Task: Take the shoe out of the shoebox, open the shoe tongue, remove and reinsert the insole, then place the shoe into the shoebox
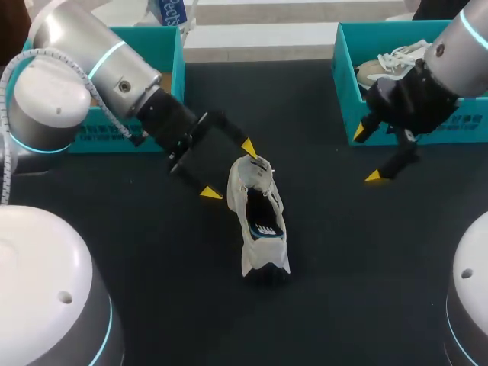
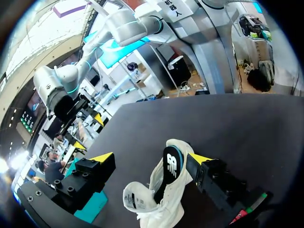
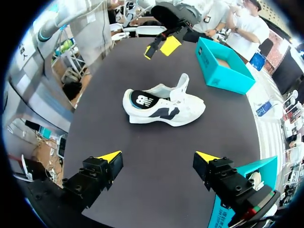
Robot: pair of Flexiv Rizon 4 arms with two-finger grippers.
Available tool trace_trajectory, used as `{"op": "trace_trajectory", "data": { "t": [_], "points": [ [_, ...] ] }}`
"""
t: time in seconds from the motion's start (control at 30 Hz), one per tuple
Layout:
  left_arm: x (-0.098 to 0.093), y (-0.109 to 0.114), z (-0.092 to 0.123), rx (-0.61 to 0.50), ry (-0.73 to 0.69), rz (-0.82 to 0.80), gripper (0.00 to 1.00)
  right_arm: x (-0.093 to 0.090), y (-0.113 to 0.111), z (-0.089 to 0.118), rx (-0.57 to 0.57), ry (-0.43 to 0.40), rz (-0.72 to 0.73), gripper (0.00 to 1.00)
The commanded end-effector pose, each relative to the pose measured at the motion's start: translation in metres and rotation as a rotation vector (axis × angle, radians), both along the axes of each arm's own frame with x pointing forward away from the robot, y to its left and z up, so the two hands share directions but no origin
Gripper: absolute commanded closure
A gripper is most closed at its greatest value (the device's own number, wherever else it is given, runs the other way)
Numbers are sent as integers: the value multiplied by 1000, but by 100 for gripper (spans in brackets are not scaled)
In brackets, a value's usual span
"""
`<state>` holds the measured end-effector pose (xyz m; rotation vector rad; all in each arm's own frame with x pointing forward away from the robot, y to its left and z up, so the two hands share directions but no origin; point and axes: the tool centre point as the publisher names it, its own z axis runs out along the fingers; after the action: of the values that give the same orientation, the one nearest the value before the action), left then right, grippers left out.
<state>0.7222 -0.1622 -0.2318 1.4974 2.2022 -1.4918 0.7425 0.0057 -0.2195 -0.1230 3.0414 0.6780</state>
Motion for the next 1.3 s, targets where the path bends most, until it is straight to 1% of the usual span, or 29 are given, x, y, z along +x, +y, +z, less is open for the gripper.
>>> {"op": "trace_trajectory", "data": {
  "t": [0.03,0.07,0.33,0.43,0.47,0.5,0.53,0.57,0.6,0.67,0.7,0.73,0.8,0.93,0.97,1.0,1.3],
  "points": [
    [-1,0,1,3,-2,0,0,-3,-15,32,-13,4,-1,0],
    [-1,0,1,3,-2,0,0,-3,-15,32,-13,4,-1,0],
    [4,3,3,183,-26,-137,0,-3,-15,32,-13,4,-1,0],
    [9,2,9,248,-10,-140,0,-3,-15,32,-13,4,-1,0],
    [10,2,12,269,-48,-156,0,-3,-15,32,-13,4,-1,0],
    [9,3,14,294,-44,-173,0,-3,-15,32,-13,4,-1,0],
    [9,4,17,313,-65,-181,2,-3,-15,32,-13,4,-1,0],
    [8,5,20,317,-65,-193,16,-3,-15,32,-13,4,-1,0],
    [8,6,22,328,-71,-215,45,-3,-15,32,-13,4,-1,0],
    [8,8,25,365,-99,-275,84,-3,-15,32,-13,4,-1,0],
    [8,10,27,377,-106,-318,96,-3,-15,32,-13,4,-1,0],
    [8,10,29,399,-121,-364,100,-3,-15,32,-13,4,-1,0],
    [11,11,32,443,-153,-441,100,-3,-15,32,-13,4,-1,0],
    [16,10,32,547,-243,-493,100,-3,-15,32,-13,4,-1,0],
    [16,11,31,558,-263,-510,100,-3,-15,32,-13,4,-1,0],
    [17,12,31,566,-279,-512,100,-3,-15,32,-13,4,-1,0],
    [17,12,31,566,-279,-512,100,-3,-15,32,-13,4,-1,0]
  ]
}}
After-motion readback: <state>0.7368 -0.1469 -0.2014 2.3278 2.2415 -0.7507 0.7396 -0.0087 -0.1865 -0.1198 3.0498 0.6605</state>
